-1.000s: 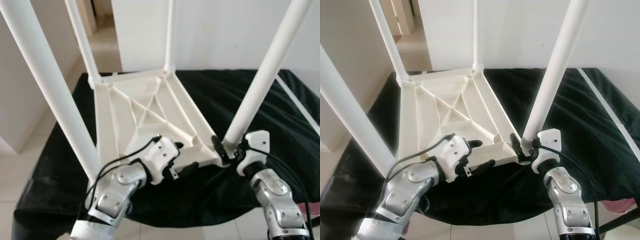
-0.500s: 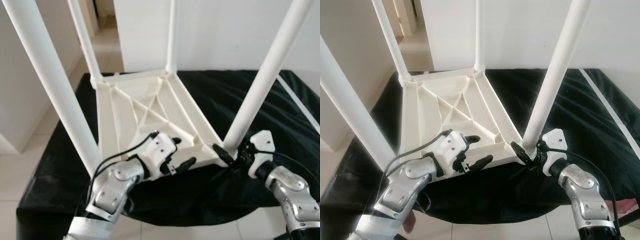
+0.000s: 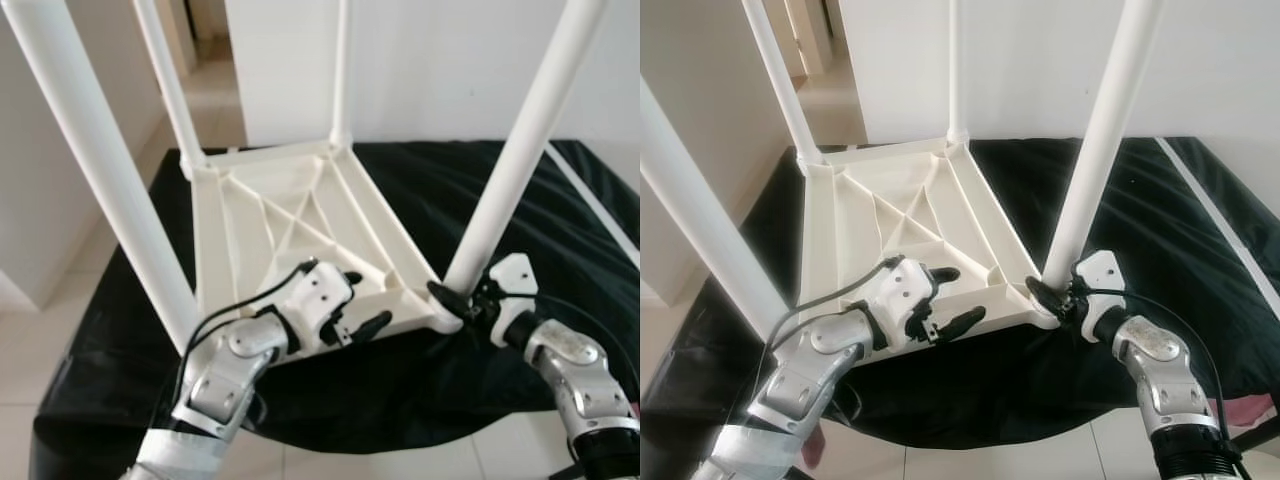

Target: Building children table

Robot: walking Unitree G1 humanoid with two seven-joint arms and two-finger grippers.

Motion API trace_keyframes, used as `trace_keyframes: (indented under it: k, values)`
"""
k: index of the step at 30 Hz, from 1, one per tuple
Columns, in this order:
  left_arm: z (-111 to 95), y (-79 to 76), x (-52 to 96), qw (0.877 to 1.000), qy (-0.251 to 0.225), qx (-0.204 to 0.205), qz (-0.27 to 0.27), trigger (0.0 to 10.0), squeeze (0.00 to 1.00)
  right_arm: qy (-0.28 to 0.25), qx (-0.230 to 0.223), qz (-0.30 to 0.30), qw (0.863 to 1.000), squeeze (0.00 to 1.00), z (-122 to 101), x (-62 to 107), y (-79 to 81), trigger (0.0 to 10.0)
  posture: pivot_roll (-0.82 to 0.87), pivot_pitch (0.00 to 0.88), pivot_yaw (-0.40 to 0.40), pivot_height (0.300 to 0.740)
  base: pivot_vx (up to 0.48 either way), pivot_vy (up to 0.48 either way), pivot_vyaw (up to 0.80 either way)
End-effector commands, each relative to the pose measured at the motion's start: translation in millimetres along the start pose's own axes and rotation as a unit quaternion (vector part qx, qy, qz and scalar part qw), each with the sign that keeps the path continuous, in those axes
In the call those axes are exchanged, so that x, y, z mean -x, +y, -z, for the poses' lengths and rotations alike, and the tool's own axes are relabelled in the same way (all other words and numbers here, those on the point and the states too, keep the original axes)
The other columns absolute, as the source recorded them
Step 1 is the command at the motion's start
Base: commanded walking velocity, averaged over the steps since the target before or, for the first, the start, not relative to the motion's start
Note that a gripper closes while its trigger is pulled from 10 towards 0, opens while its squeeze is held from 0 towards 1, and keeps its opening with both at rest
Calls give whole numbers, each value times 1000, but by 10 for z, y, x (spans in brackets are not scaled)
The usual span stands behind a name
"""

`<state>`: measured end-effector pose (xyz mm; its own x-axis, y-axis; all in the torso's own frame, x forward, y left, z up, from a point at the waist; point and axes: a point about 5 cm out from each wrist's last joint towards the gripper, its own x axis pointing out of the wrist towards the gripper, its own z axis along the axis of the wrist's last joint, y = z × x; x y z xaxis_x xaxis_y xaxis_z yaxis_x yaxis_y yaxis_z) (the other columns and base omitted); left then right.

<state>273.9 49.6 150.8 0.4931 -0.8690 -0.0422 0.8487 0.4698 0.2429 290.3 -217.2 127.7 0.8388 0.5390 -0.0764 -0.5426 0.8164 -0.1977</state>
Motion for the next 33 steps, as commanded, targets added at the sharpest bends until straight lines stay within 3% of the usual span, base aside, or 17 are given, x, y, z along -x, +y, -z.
trace_keyframes:
  k: [1,4,5,9,21,26,33]
  values:
    - [28,-13,3,1000,2,5,7,10000,0,21,22,-14,999,0,54,3,14,0,-71,0,26,740,0,0,0]
    - [31,-13,4,1000,3,6,7,10000,0,25,22,-14,999,0,80,15,5,0,-72,0,27,740,0,0,0]
    - [34,-10,5,1000,3,7,8,10000,0,28,20,-14,999,0,97,20,8,10000,-74,0,27,740,0,0,0]
    - [43,-11,7,1000,4,6,9,10000,0,30,15,-12,999,0,115,21,24,10000,-79,0,30,740,0,0,0]
    - [58,-54,-6,1000,5,10,19,10000,0,20,-9,82,996,0,170,50,7,10000,-93,0,33,740,0,0,0]
    - [88,-75,10,1000,10,12,21,10000,0,25,-29,150,988,0,218,114,46,10000,-95,0,35,740,0,0,0]
    - [92,-78,28,1000,11,15,20,10000,0,26,-37,181,982,0,205,125,149,10000,-94,0,36,740,0,0,0]
